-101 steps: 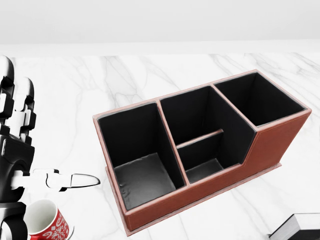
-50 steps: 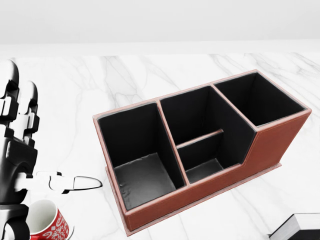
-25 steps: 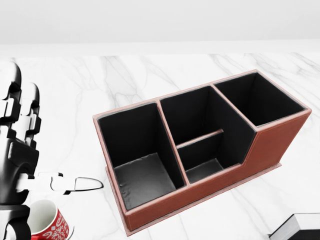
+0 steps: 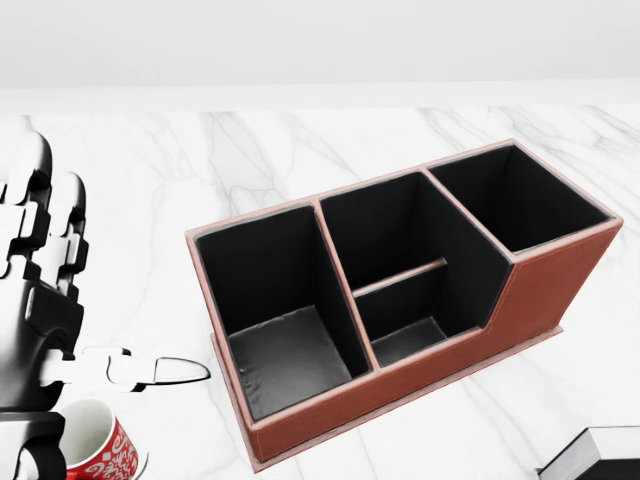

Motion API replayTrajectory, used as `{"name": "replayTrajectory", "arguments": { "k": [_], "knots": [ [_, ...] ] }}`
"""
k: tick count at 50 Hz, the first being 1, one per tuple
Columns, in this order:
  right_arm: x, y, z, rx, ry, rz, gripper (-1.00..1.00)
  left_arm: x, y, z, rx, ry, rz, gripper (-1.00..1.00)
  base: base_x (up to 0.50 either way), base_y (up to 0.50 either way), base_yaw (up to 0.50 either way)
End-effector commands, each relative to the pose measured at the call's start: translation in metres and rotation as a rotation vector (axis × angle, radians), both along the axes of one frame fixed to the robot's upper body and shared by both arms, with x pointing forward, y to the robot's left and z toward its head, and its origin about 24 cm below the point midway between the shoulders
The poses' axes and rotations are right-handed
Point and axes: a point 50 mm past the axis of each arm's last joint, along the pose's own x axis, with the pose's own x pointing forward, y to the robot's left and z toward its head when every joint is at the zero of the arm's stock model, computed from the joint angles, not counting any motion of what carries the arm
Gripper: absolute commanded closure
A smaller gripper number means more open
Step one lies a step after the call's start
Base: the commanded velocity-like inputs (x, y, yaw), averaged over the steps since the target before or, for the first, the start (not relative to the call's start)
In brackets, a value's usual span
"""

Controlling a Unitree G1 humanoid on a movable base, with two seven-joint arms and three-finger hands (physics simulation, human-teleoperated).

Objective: Pick up the book and place it in the back compartment of the caddy.

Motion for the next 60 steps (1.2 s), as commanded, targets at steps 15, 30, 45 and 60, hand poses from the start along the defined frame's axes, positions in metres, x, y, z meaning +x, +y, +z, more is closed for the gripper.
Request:
{"name": "replayTrajectory", "arguments": {
  "k": [15, 30, 45, 60],
  "knots": [
    [0.007, -0.007, -0.01, -0.008, 0.039, -0.018, -1.0, 0.001, -0.002, -0.006, 0.002, 0.029, -0.005, -1.0, 0.0, 0.0, 0.0],
    [0.012, -0.006, -0.016, -0.001, 0.055, -0.011, -1.0, 0.0, -0.003, -0.005, 0.005, 0.024, -0.006, -1.0, 0.0, 0.0, 0.0],
    [0.014, -0.011, -0.022, -0.02, 0.082, -0.011, -1.0, 0.0, -0.004, -0.009, 0.007, 0.042, -0.008, -1.0, 0.0, 0.0, 0.0],
    [0.016, -0.01, -0.024, -0.039, 0.097, 0.002, -1.0, 0.0, -0.004, -0.009, 0.009, 0.043, -0.008, -1.0, 0.0, 0.0, 0.0]
  ]
}}
